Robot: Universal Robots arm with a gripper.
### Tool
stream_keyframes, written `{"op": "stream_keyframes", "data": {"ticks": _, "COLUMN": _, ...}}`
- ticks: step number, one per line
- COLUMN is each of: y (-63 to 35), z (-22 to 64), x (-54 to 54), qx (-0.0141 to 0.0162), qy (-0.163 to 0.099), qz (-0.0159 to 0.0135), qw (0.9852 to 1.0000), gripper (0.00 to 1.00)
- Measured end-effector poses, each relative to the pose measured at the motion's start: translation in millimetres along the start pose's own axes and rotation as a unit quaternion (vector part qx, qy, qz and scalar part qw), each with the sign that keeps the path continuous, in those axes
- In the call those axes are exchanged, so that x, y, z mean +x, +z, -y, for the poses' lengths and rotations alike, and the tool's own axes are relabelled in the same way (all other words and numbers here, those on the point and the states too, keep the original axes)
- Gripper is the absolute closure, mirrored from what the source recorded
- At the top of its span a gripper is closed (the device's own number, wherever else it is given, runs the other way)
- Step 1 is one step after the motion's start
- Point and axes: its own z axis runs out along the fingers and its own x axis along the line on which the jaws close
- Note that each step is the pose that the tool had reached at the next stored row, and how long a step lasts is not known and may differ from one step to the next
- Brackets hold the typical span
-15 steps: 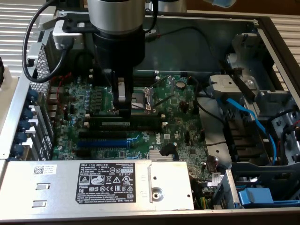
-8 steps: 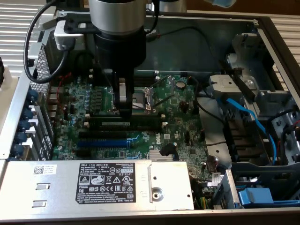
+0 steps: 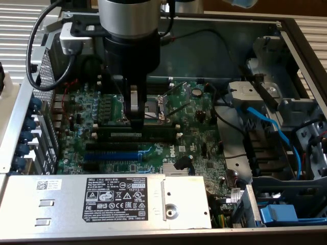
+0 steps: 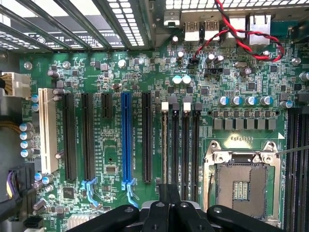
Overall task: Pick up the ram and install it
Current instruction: 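Press down the ram until it locks into place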
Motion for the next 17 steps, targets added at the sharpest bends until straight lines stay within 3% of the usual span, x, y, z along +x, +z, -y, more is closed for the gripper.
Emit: {"op": "stream_keyframes", "data": {"ticks": 17, "y": 1.6, "z": 0.2, "x": 0.0, "qx": -0.0005, "qy": 0.0, "qz": 0.0009, "qw": 1.0, "gripper": 0.89}}
